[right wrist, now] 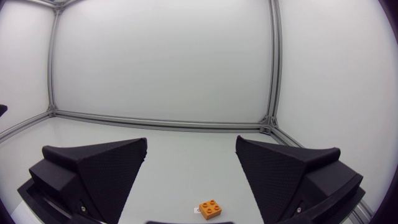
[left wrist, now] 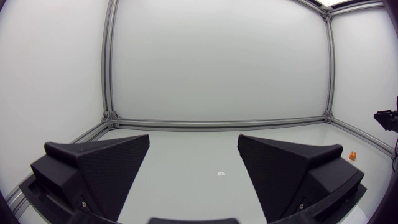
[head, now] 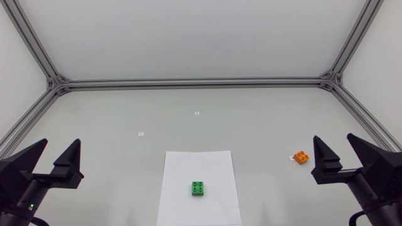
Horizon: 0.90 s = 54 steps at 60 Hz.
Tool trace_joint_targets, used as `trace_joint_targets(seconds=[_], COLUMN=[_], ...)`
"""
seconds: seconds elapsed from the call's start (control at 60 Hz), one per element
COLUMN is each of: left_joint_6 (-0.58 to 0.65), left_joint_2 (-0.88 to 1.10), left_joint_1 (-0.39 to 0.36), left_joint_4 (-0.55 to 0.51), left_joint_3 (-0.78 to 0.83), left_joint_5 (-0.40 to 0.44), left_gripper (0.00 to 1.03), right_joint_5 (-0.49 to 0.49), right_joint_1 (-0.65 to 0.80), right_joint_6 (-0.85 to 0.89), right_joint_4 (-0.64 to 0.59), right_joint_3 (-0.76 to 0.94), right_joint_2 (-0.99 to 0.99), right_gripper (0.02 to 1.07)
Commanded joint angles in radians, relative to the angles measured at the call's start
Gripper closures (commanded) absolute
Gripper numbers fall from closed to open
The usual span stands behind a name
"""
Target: Pick up the orange 2x2 brick with the right arm and stack it on top of the green 2x2 brick in the center
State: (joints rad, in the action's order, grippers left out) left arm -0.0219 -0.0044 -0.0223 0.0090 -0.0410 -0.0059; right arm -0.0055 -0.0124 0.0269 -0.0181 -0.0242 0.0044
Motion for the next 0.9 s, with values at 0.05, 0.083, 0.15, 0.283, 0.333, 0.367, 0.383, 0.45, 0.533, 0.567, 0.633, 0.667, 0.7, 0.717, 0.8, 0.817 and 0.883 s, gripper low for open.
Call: trace_joint_targets(seconds=[0.05, 0.083, 0.15, 0.283, 0.333, 0.367, 0.383, 0.45, 0.533, 0.567, 0.633, 0.667, 0.7, 0.717, 0.8, 0.817, 0.883], left_joint_6=[0.013, 0.013, 0.013, 0.013, 0.013, 0.013, 0.013, 0.013, 0.013, 0.013, 0.013, 0.013, 0.013, 0.013, 0.013, 0.013, 0.013], left_joint_2=[-0.008, -0.008, -0.008, -0.008, -0.008, -0.008, -0.008, -0.008, -0.008, -0.008, -0.008, -0.008, -0.008, -0.008, -0.008, -0.008, -0.008], left_joint_1=[0.004, 0.002, 0.004, 0.002, 0.004, 0.004, 0.002, 0.004, 0.004, 0.004, 0.004, 0.004, 0.002, 0.002, 0.004, 0.004, 0.004], left_joint_4=[-0.014, -0.015, -0.015, -0.015, -0.015, -0.015, -0.015, -0.014, -0.014, -0.015, -0.014, -0.015, -0.014, -0.014, -0.015, -0.015, -0.015], left_joint_3=[0.041, 0.041, 0.041, 0.041, 0.041, 0.041, 0.041, 0.041, 0.041, 0.041, 0.041, 0.041, 0.041, 0.041, 0.041, 0.041, 0.041], left_joint_5=[0.004, 0.004, 0.004, 0.004, 0.004, 0.004, 0.004, 0.004, 0.004, 0.004, 0.004, 0.004, 0.004, 0.004, 0.004, 0.004, 0.006], left_gripper=[0.04, 0.04, 0.04, 0.04, 0.04, 0.04, 0.04, 0.04, 0.04, 0.04, 0.04, 0.04, 0.04, 0.04, 0.04, 0.04, 0.04], right_joint_5=[-0.002, -0.002, -0.002, -0.001, 0.001, 0.002, 0.002, 0.004, 0.001, 0.001, 0.004, 0.004, 0.006, 0.006, 0.002, 0.001, 0.001], right_joint_1=[-0.006, -0.004, 0.000, 0.003, 0.006, 0.005, 0.005, 0.005, 0.005, 0.005, 0.008, 0.006, 0.006, 0.006, 0.005, 0.005, 0.003], right_joint_6=[0.002, 0.002, 0.002, 0.001, 0.001, 0.001, 0.001, 0.005, 0.011, 0.011, 0.011, 0.011, 0.011, 0.011, 0.010, 0.010, 0.010], right_joint_4=[0.009, 0.009, 0.009, 0.010, 0.020, 0.023, 0.024, 0.023, 0.029, 0.037, 0.049, 0.050, 0.050, 0.050, 0.047, 0.047, 0.047], right_joint_3=[0.024, 0.024, 0.024, 0.026, 0.026, 0.024, 0.021, 0.006, -0.020, -0.028, -0.056, -0.072, -0.095, -0.106, -0.181, -0.194, -0.249], right_joint_2=[-0.011, -0.011, -0.011, -0.012, -0.012, -0.014, -0.012, -0.012, -0.011, -0.011, -0.007, -0.001, 0.011, 0.017, 0.092, 0.111, 0.189], right_gripper=[0.05, 0.05, 0.05, 0.05, 0.05, 0.05, 0.05, 0.05, 0.05, 0.05, 0.05, 0.05, 0.05, 0.05, 0.05, 0.05, 0.05])
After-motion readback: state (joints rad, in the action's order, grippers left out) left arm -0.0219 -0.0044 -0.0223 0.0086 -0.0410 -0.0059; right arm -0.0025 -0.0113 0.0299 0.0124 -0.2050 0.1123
